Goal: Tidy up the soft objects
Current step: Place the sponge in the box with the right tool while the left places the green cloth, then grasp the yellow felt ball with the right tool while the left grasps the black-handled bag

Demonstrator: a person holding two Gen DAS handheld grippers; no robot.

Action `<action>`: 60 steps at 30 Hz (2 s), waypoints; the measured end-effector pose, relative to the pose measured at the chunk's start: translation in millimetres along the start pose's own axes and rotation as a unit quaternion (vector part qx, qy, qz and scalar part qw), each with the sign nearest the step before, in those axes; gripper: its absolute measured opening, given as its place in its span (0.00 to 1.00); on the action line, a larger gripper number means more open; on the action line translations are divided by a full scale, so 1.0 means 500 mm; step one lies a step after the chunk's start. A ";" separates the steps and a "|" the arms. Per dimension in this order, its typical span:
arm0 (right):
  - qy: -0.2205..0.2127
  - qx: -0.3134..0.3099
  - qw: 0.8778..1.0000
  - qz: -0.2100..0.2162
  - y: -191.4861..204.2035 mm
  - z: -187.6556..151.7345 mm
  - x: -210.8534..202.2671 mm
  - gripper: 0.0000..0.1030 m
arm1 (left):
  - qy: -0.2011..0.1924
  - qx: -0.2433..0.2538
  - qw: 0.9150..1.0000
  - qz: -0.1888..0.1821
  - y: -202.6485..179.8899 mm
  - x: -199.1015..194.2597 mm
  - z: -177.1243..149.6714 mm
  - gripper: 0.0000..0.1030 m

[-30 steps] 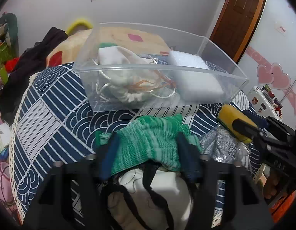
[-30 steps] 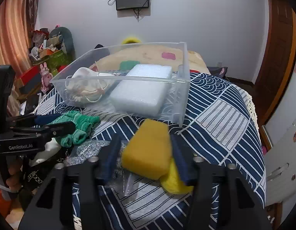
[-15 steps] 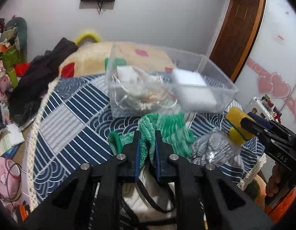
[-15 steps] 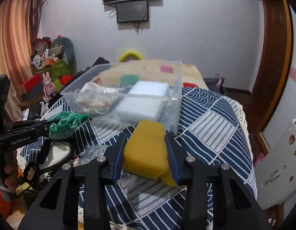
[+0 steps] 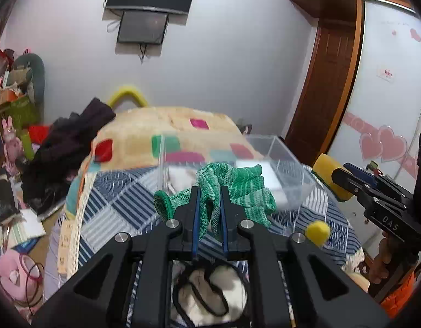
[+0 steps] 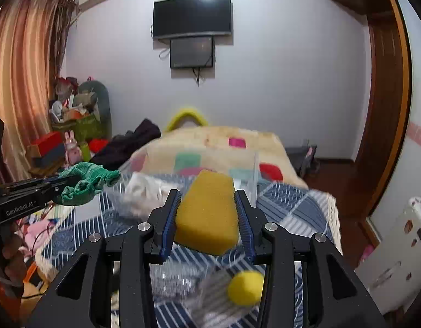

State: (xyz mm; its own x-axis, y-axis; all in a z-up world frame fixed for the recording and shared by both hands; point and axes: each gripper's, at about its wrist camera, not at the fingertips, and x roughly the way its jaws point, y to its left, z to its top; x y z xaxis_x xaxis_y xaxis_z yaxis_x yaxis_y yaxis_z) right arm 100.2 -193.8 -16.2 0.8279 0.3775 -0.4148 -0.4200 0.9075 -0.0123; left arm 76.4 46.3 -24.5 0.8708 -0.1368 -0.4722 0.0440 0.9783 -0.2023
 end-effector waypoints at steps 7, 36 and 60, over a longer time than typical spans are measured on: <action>-0.022 0.000 1.000 0.000 0.004 0.036 0.033 0.36 | -0.015 0.009 1.000 0.001 -0.004 0.042 0.047 0.11; 0.115 -0.046 0.992 0.034 0.045 0.000 0.233 0.39 | 0.090 0.002 0.996 0.008 0.031 0.251 0.013 0.26; 0.016 -0.027 1.000 -0.003 0.002 0.034 0.050 0.78 | 0.015 0.029 0.998 0.048 -0.003 0.041 0.011 0.96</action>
State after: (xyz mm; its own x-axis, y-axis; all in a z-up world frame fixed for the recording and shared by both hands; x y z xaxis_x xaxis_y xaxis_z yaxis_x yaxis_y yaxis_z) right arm 126.8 -180.1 -11.3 0.8192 0.3645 -0.4427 -0.4344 0.8985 -0.0639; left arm 97.1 42.8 -29.3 0.8572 -0.0458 -0.5130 -0.0099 0.9944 -0.1053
